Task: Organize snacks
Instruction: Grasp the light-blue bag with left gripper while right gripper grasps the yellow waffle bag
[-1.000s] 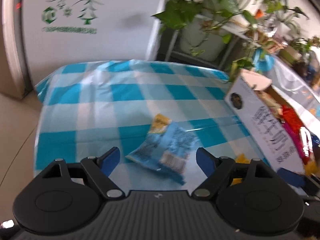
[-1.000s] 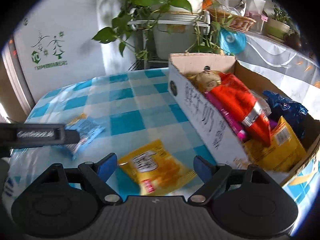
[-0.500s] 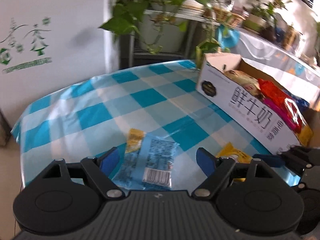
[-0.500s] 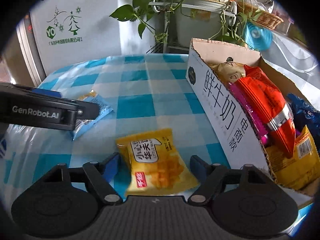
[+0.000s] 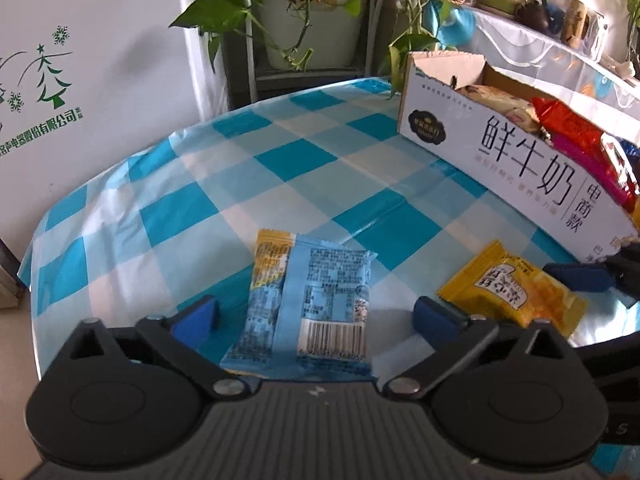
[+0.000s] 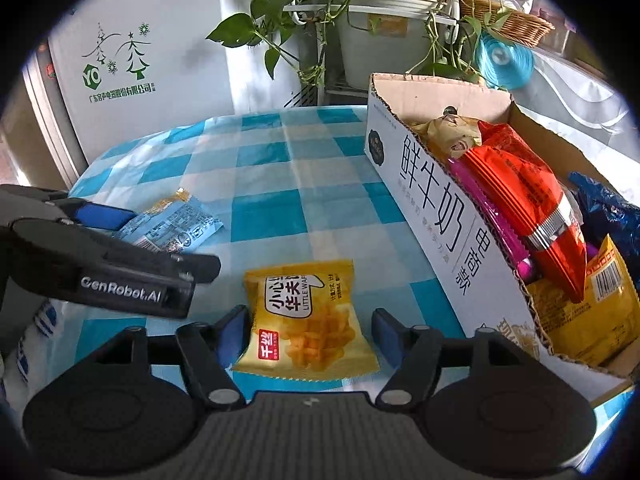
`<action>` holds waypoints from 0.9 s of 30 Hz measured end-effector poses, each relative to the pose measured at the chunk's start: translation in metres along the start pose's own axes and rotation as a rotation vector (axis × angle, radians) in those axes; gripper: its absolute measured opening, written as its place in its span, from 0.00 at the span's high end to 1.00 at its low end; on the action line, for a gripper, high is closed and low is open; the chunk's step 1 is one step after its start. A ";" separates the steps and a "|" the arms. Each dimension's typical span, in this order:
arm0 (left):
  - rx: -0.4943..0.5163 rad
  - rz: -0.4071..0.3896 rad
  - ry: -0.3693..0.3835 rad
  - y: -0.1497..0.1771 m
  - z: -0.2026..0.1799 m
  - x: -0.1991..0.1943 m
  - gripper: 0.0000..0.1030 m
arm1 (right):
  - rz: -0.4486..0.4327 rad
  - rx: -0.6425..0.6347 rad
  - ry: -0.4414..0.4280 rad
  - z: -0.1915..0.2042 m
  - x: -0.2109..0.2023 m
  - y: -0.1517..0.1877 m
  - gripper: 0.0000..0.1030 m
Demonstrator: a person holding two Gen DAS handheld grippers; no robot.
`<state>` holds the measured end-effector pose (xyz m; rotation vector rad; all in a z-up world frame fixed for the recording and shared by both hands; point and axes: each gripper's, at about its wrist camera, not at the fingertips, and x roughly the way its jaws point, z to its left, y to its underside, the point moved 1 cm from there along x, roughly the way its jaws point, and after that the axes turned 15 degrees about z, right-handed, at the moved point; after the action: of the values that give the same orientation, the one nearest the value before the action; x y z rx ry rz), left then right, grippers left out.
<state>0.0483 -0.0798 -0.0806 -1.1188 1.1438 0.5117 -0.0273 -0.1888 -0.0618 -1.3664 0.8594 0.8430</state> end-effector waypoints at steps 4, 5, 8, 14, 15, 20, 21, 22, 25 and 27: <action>-0.013 0.007 -0.005 -0.002 0.000 0.001 0.00 | -0.005 0.011 0.021 -0.001 0.002 0.000 0.21; -0.017 0.006 -0.007 -0.002 -0.001 0.001 0.00 | -0.007 0.013 0.025 -0.002 0.003 -0.001 0.21; -0.026 0.000 -0.012 -0.002 -0.001 0.002 0.00 | -0.008 0.017 0.028 -0.004 0.004 -0.002 0.20; -0.036 0.012 -0.019 -0.006 -0.006 0.000 0.07 | -0.014 0.015 0.036 -0.004 0.003 -0.002 0.39; -0.031 0.008 -0.021 -0.006 -0.008 -0.002 0.10 | -0.016 0.008 0.040 -0.003 0.002 -0.002 0.40; -0.021 0.007 -0.006 -0.005 -0.019 -0.013 0.48 | -0.008 0.017 0.015 -0.002 0.000 0.000 0.43; -0.025 0.009 -0.008 -0.003 -0.020 -0.014 0.48 | -0.006 0.021 0.008 -0.002 -0.001 0.000 0.43; -0.027 0.010 -0.012 -0.002 -0.021 -0.016 0.50 | -0.007 0.025 -0.002 -0.002 -0.003 0.000 0.44; -0.070 0.011 0.000 0.005 -0.020 -0.022 0.52 | -0.018 0.014 0.002 0.000 -0.009 0.002 0.44; -0.088 0.015 -0.013 0.012 -0.019 -0.027 0.52 | -0.031 0.008 0.006 0.000 -0.013 0.004 0.44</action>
<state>0.0199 -0.0868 -0.0611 -1.1814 1.1279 0.5848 -0.0370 -0.1883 -0.0524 -1.3725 0.8437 0.8111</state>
